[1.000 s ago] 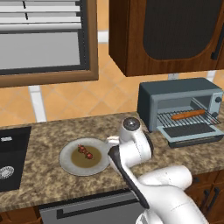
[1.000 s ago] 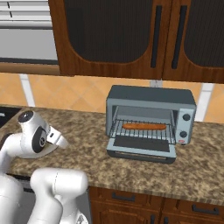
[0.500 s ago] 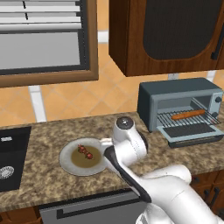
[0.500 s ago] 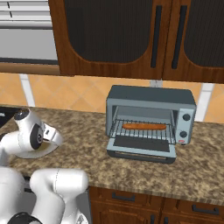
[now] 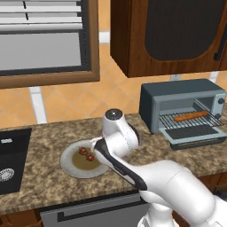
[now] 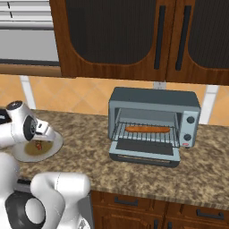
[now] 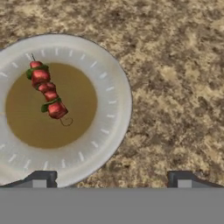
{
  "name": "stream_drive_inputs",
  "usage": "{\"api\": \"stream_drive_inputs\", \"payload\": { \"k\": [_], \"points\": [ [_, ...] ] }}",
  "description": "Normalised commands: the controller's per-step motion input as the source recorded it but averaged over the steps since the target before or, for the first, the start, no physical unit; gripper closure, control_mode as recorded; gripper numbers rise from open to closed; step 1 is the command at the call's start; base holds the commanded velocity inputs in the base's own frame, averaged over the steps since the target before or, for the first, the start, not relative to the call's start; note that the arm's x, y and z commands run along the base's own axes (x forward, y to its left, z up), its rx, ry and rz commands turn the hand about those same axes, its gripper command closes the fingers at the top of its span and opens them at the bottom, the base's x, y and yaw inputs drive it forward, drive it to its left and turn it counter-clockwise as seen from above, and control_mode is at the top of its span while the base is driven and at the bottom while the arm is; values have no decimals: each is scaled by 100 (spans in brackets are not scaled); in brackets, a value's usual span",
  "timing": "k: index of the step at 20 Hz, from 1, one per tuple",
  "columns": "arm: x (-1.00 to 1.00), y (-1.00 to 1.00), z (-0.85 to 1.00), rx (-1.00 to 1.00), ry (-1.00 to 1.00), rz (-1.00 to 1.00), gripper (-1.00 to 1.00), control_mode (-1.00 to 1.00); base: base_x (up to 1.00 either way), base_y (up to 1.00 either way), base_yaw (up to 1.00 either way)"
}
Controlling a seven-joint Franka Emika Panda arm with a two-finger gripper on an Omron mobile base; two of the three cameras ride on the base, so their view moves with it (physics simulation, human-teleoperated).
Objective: Pick up the kebab skewer and baguette bread, and place them inside the toaster oven. Close the toaster oven door and start by setting the timer.
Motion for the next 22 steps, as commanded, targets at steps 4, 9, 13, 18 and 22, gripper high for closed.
{"api": "stream_drive_inputs", "payload": {
  "k": [4,9,13,18,22],
  "points": [
    [11,47,3,0,19,8,-100,-100,0,0,0],
    [1,51,-5,0,18,6,-100,-100,0,0,0],
    [8,49,-12,-1,11,0,-100,-100,0,0,0],
    [16,28,-19,-2,5,0,-100,-100,0,0,0],
    [38,0,-23,0,0,0,-100,-100,0,0,0]
  ]
}}
